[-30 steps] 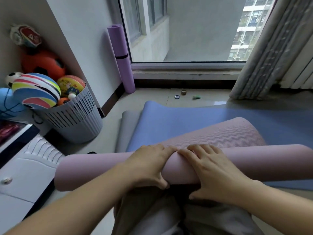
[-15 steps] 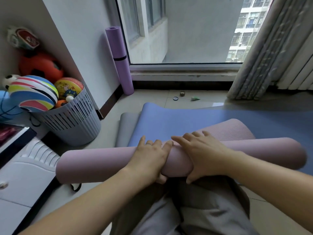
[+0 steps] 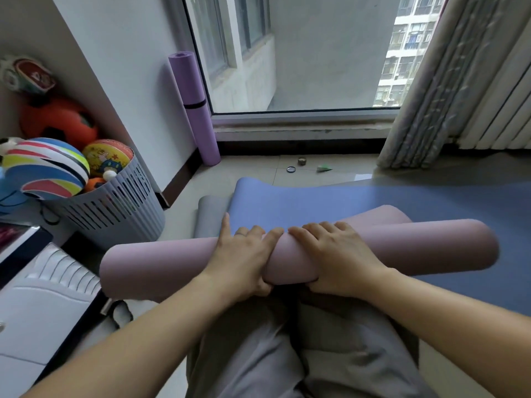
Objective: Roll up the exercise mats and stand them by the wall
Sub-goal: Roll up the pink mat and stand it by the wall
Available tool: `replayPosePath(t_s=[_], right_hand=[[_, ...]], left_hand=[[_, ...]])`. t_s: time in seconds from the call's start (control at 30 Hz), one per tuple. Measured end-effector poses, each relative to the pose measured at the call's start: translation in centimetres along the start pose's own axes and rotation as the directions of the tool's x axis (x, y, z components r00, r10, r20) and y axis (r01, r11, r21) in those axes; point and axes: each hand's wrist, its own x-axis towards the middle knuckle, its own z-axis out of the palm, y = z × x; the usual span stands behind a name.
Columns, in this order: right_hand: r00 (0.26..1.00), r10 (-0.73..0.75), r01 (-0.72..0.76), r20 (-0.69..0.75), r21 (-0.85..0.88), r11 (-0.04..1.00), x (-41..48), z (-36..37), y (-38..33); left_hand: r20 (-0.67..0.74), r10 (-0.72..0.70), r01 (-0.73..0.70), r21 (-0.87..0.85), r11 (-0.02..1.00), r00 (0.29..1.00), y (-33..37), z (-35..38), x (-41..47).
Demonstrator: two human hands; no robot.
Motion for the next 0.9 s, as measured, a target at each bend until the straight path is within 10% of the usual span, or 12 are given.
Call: replayPosePath(t_s=[0.23, 0.47, 0.8, 0.9], right_hand=[[0.981, -0.047, 0.037, -0.19, -0.057, 0.998, 0.1, -7.2, 1.8], [0.964, -0.081, 0.059, 0.253, 0.093, 0.994, -4.5, -3.8, -1.6], [0.952, -0.105, 0.103, 0.288, 0.023, 0.994, -4.1, -2.2, -1.2], [0.954, -0.052, 0.026, 0.295, 0.091, 0.995, -2.9, -1.7, -0.4]], left_hand=[[-0.26, 0.007, -0.014, -0.026, 1.0, 0.966, -1.1, -6.3, -1.2], [0.092, 0.161, -0.142, -0.182, 0.973, 0.983, 1.5, -1.8, -4.0], [0.487, 0.221, 0.074, -0.516, 0.853, 0.845, -1.6, -0.8, 1.0], [0.419, 0.202, 0.042, -0.505, 0.862, 0.885, -1.8, -1.1, 1.3]])
